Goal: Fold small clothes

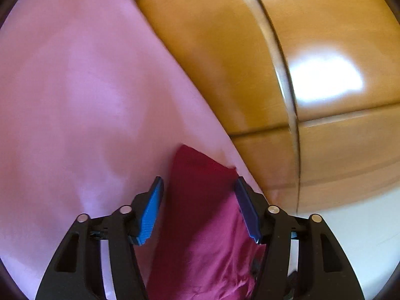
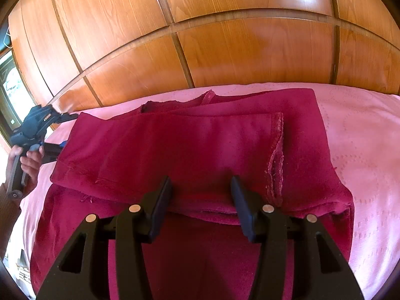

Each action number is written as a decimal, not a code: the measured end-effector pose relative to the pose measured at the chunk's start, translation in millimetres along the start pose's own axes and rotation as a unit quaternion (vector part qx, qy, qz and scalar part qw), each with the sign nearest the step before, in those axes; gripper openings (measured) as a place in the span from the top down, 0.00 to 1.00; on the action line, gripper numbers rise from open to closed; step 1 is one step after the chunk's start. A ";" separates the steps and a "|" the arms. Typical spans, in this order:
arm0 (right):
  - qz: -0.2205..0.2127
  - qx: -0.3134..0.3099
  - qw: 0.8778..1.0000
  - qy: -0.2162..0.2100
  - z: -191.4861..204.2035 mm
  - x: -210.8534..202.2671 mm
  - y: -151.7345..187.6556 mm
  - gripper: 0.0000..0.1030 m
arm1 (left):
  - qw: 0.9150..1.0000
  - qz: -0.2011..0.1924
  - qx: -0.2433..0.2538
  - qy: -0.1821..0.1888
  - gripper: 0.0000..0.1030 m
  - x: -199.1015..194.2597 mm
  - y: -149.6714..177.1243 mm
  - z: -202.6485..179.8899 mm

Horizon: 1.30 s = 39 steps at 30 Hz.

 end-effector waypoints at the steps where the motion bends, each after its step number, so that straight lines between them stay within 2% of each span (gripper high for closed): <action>1: 0.000 0.000 1.000 0.001 -0.3 -0.4 0.0 0.52 | 1.000 0.003 0.023 -0.009 0.56 3.3 3.3 -6.9; 2: 0.000 -0.002 1.000 0.003 0.1 -0.8 0.1 0.52 | 0.998 0.002 0.061 -0.017 0.80 4.0 9.8 -17.9; 3: 0.000 -0.008 1.000 0.010 2.6 -0.4 0.0 0.52 | 0.994 -0.011 0.101 -0.033 0.88 1.1 15.6 -27.9; 5: 0.001 -0.022 0.999 0.024 8.2 0.9 0.2 0.51 | 0.981 -0.047 0.173 -0.068 0.91 -6.3 28.5 -45.5; 7: 0.003 -0.030 0.999 0.030 10.5 3.1 0.2 0.51 | 0.971 -0.072 0.199 -0.109 0.91 -9.3 32.1 -49.4; 8: 0.004 -0.032 0.999 0.029 11.1 3.9 -0.1 0.51 | 0.964 -0.080 0.203 -0.153 0.91 -5.3 30.9 -46.7; 9: 0.005 -0.033 0.999 0.031 11.6 4.9 -0.4 0.51 | 0.960 -0.081 0.195 -0.184 0.90 -1.1 28.4 -41.2; 11: 0.007 -0.037 0.999 0.038 12.3 6.5 -0.1 0.51 | 0.957 -0.099 0.171 -0.213 0.87 -4.6 26.3 -34.8; 14: 0.009 -0.036 0.998 0.041 10.9 7.5 0.6 0.51 | 0.963 -0.133 0.144 -0.183 0.87 -26.5 35.8 -35.8; 16: 0.010 -0.038 0.998 0.046 12.1 8.4 0.8 0.51 | 0.959 -0.150 0.170 -0.169 0.87 -39.0 53.8 -46.3; 18: 0.010 -0.041 0.998 0.051 13.6 9.6 0.5 0.51 | 0.953 -0.134 0.221 -0.159 0.87 -38.7 82.8 -60.3; 19: 0.009 -0.041 0.998 0.051 13.4 10.2 0.3 0.51 | 0.948 -0.113 0.249 -0.162 0.87 -30.8 101.0 -65.4; 20: 0.009 -0.040 0.998 0.050 13.0 9.8 0.3 0.51 | 0.943 -0.099 0.265 -0.175 0.87 -23.5 110.2 -65.8; 22: 0.008 -0.039 0.998 0.050 13.0 9.5 0.9 0.51 | 0.932 -0.071 0.279 -0.222 0.87 -1.7 124.0 -57.1; 23: 0.008 -0.040 0.998 0.051 13.6 9.6 1.2 0.51 | 0.929 -0.067 0.275 -0.237 0.87 7.7 127.0 -46.8; 24: 0.008 -0.042 0.998 0.052 14.2 9.8 1.3 0.51 | 0.926 -0.079 0.282 -0.240 0.87 7.7 128.4 -44.4; 25: 0.008 -0.043 0.998 0.053 14.6 10.1 1.6 0.51 | 0.925 -0.081 0.280 -0.242 0.87 8.4 126.6 -41.5; 27: 0.007 -0.044 0.998 0.055 14.7 9.9 1.7 0.51 | 0.931 -0.086 0.256 -0.246 0.87 9.0 123.3 -43.1; 30: 0.006 -0.040 0.998 0.049 12.4 9.1 2.0 0.51 | 0.927 -0.099 0.251 -0.261 0.87 2.1 131.1 -52.5; 31: 0.005 -0.038 0.998 0.046 11.4 8.6 2.1 0.50 | 0.924 -0.102 0.255 -0.266 0.82 0.7 135.0 -55.6; 32: 0.005 -0.036 0.998 0.044 11.0 8.1 2.4 0.50 | 0.921 -0.107 0.260 -0.270 0.70 -4.5 142.0 -58.4; 34: 0.004 -0.031 0.999 0.035 9.0 6.7 2.4 0.48 | 0.921 -0.114 0.262 -0.266 0.54 -18.6 154.7 -61.5; 35: 0.004 -0.030 0.999 0.031 8.4 6.2 2.6 0.47 | 0.918 -0.123 0.266 -0.268 0.50 -26.9 163.3 -65.6; 37: 0.003 -0.032 0.999 0.027 9.4 4.8 2.6 0.43 | 0.911 -0.135 0.274 -0.276 0.49 -44.2 179.1 -70.1; 39: 0.001 -0.037 0.999 0.031 12.0 2.0 2.9 0.38 | 0.912 -0.138 0.271 -0.275 0.49 -56.8 194.0 -72.3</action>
Point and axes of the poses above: each gripper's, at about its wrist camera, not at the fingertips, and x roughly the way its jaws point, z to its left, y to its underside, the point moved 2 cm from there along x, roughly the way its jaws point
